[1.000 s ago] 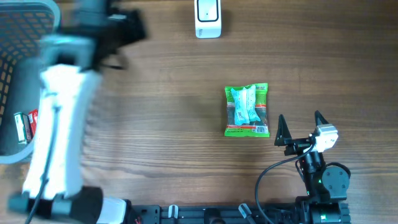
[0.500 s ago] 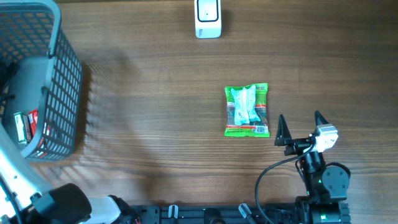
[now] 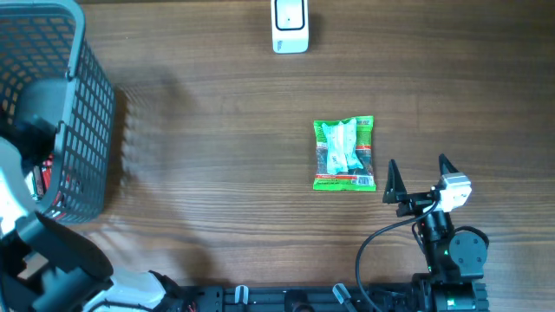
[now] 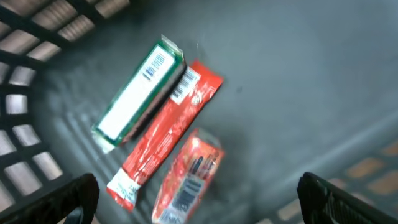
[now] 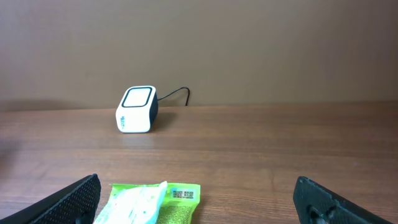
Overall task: Scan the item barcode
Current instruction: 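Grasp the green box and red packets together with the left gripper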
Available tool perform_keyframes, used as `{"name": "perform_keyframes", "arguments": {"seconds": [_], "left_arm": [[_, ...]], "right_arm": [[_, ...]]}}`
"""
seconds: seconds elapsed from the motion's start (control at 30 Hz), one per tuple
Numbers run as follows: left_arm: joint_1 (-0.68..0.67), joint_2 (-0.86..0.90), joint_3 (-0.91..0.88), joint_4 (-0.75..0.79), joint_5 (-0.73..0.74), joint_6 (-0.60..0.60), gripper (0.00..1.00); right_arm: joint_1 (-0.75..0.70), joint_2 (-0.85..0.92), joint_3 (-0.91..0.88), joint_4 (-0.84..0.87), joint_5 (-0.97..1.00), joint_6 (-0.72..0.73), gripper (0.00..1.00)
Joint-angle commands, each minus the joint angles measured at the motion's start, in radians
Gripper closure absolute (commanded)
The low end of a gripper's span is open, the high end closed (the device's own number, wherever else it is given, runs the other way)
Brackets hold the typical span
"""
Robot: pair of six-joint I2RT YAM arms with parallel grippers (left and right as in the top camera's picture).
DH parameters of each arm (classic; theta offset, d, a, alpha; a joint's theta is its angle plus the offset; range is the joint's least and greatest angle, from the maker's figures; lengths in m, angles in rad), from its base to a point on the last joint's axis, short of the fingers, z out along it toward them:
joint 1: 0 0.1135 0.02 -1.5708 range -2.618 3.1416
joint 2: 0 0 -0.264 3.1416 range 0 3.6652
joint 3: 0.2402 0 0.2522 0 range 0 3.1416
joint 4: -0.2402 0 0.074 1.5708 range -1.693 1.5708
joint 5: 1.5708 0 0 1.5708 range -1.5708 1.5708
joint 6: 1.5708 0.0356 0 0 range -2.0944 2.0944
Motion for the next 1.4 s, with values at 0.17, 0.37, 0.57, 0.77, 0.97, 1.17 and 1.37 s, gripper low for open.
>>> {"name": "perform_keyframes", "arguments": {"seconds": [0.17, 0.37, 0.57, 0.77, 0.97, 1.17, 1.37], "left_arm": [[0.006, 0.104, -0.039, 0.038, 0.035, 0.222, 0.0], [0.006, 0.102, -0.006, 0.046, 0.035, 0.306, 0.0], [0.006, 0.104, -0.006, 0.042, 0.011, 0.435, 0.0], [0.02, 0.104, -0.006, 0.076, -0.025, 0.488, 0.0], [0.07, 0.111, -0.006, 0.097, -0.015, 0.52, 0.0], [0.117, 0.146, -0.006, 0.106, 0.043, 0.55, 0.0], [0.123, 0.193, -0.006, 0.107, 0.093, 0.619, 0.0]], "right_arm": [[-0.003, -0.001, -0.001, 0.006, -0.002, -0.003, 0.0], [-0.003, -0.001, -0.001, 0.006, -0.002, -0.003, 0.0], [-0.003, -0.001, -0.001, 0.006, -0.002, -0.003, 0.0], [-0.003, -0.001, -0.001, 0.006, -0.002, -0.003, 0.0], [-0.003, -0.001, -0.001, 0.006, -0.002, -0.003, 0.0], [-0.003, -0.001, -0.001, 0.006, -0.002, -0.003, 0.0], [-0.003, -0.001, -0.001, 0.006, -0.002, -0.003, 0.0]]}}
